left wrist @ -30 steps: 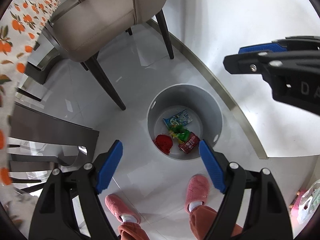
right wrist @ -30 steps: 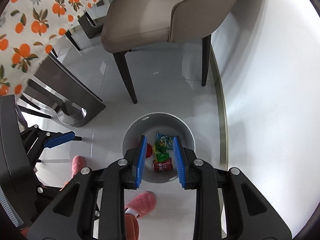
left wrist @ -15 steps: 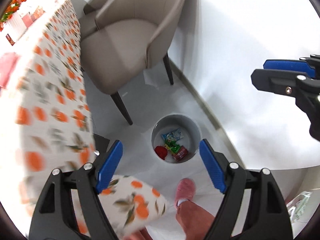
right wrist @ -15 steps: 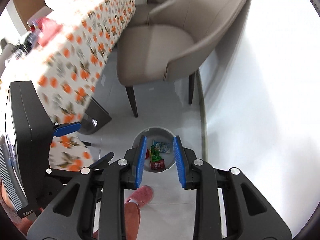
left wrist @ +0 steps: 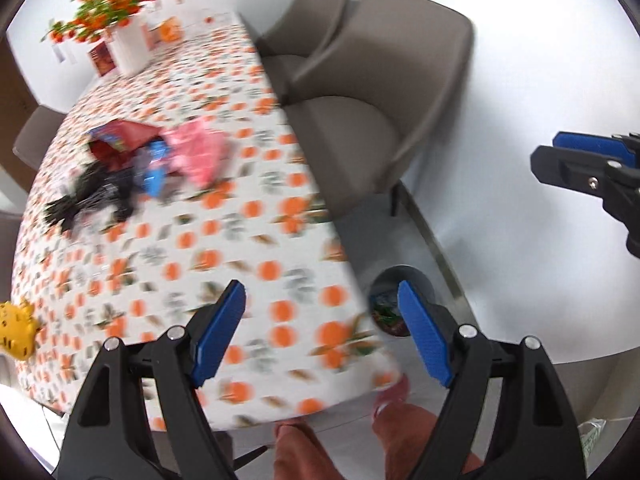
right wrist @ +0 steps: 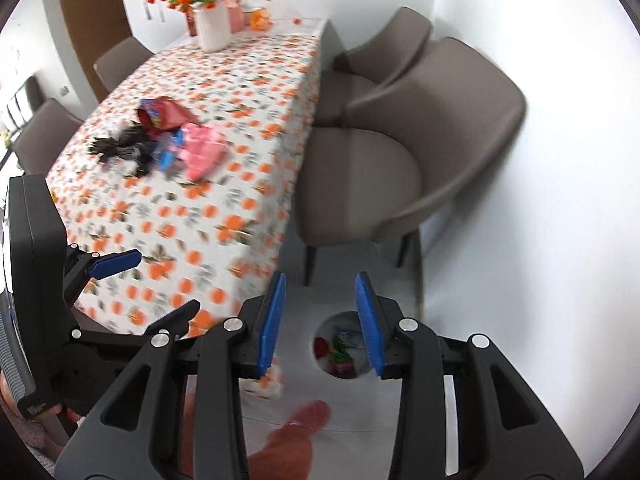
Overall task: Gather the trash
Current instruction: 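Raise both open tools from the bin back toward the table, then grasp the grey mop strands with the left tool while the right tool grasps the clear cup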
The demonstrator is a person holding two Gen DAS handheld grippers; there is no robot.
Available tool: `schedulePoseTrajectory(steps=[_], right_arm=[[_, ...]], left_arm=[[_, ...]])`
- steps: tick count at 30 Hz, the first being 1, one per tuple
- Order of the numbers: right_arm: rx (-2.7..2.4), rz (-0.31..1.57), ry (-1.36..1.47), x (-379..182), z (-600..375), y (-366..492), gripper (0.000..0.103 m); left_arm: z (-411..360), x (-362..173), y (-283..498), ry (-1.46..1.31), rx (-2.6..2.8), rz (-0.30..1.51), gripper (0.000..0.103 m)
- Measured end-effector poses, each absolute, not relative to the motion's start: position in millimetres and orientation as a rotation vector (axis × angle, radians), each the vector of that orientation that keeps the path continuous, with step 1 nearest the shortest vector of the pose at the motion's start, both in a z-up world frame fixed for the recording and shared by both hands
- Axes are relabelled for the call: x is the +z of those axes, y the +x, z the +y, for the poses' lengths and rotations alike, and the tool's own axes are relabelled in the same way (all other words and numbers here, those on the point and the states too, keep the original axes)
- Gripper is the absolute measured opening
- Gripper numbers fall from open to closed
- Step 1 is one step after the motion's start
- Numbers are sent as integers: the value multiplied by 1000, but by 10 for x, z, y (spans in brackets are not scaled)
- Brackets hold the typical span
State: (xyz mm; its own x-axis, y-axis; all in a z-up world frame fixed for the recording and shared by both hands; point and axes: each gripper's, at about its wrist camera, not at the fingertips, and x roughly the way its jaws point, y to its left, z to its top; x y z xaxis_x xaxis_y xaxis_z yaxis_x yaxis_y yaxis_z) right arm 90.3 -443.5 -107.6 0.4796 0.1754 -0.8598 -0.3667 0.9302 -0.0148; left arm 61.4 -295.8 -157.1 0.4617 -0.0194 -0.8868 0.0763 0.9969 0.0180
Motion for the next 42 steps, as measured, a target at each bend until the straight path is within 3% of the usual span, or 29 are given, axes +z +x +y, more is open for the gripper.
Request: schedulePoseTrajectory(steps=[10,20,32,42], right_arm=[[487,1014,-206,-1105,-2823,936,50],[622,996,-277,-1400,-1419,1055,50],[633,991,-473,-2352,-575,1099,44],[603,976,-462,-2482,-464,1315,35]], left_arm=[[-1075,-1474,516,35,174,1049,79],[325,-1581,584,17,282,1006,79],[867,-1960,1152,15,225,980,79],[932,-2205,1677,50,196,980,79]])
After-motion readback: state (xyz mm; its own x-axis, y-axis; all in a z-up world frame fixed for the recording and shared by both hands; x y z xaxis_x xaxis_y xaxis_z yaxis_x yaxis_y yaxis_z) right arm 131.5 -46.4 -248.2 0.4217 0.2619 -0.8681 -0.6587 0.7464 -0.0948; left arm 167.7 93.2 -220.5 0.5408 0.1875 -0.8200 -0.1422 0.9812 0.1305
